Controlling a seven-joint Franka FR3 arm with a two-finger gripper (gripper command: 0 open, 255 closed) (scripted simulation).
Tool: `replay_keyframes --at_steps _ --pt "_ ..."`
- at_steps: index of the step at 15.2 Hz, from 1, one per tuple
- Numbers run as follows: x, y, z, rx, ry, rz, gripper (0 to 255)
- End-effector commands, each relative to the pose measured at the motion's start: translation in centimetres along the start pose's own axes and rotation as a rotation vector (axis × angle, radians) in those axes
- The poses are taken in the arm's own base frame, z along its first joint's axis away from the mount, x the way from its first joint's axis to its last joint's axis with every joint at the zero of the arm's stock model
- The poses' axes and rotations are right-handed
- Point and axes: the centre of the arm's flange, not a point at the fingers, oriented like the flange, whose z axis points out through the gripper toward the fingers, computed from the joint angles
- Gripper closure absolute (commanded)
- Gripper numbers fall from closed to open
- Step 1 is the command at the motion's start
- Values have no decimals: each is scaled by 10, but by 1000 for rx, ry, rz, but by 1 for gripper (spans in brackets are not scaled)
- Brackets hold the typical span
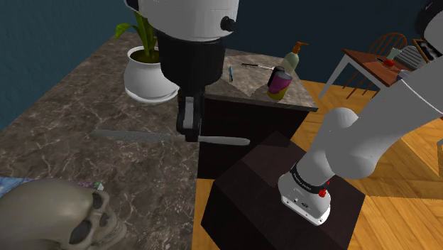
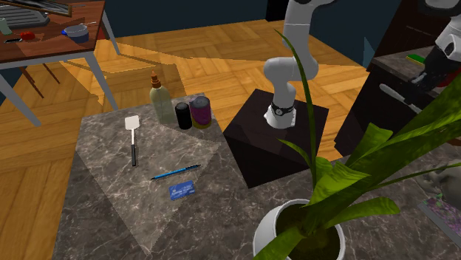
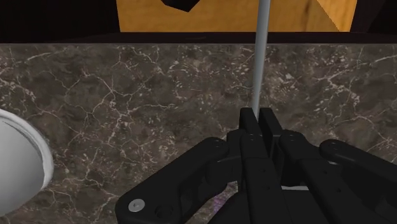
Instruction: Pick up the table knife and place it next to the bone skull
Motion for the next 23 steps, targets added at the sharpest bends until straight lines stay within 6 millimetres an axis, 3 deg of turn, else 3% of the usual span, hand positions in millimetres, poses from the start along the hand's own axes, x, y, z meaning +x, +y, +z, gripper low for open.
replay_keyframes --at_steps 1,16,23 --pt "9 -27 -1 1 0 2 255" --pt "75 -213 -4 1 0 2 255" --pt "77 -213 33 1 0 2 255"
